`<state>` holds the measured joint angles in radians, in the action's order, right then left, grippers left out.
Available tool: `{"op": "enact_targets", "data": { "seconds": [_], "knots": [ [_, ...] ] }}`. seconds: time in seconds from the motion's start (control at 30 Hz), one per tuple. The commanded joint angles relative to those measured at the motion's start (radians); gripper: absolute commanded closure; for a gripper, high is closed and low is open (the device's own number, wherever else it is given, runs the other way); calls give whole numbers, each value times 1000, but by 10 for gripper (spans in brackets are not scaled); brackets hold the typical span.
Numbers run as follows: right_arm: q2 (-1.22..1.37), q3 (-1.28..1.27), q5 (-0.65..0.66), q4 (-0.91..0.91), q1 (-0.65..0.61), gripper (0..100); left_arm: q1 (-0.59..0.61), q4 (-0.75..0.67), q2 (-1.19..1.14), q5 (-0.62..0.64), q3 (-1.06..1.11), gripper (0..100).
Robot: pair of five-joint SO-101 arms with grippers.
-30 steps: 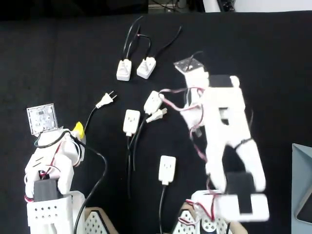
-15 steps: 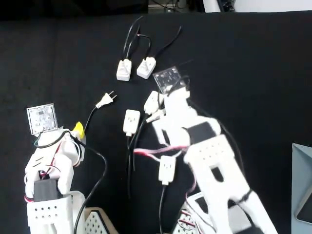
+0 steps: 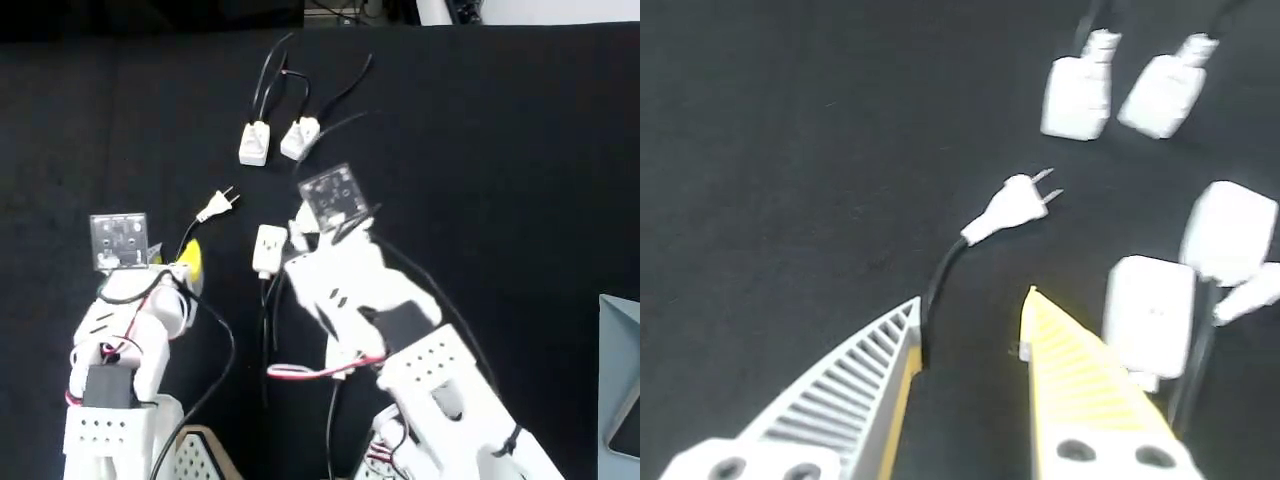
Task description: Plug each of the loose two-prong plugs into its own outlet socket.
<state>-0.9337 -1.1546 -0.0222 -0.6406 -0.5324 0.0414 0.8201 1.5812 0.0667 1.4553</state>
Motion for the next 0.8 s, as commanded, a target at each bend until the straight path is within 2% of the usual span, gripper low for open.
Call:
{"op": "enact_targets", "data": {
  "seconds": [0.0, 0.23, 0.37, 0.6, 0.77],
  "knots": [
    [-58, -24, -9, 66, -58, 987, -58, -35, 9, 3, -18, 834],
    [-222, -142, -11, 149, -84, 987, -70, -37, 11, 3, -45, 834],
    [-312, -225, -11, 184, -150, 987, -71, -37, 11, 3, -87, 834],
    [-377, -274, -9, 180, -218, 987, -222, -31, 11, -5, -93, 834],
    [-377, -277, -9, 180, -219, 987, -328, -31, 11, -152, -93, 834]
  ]
}}
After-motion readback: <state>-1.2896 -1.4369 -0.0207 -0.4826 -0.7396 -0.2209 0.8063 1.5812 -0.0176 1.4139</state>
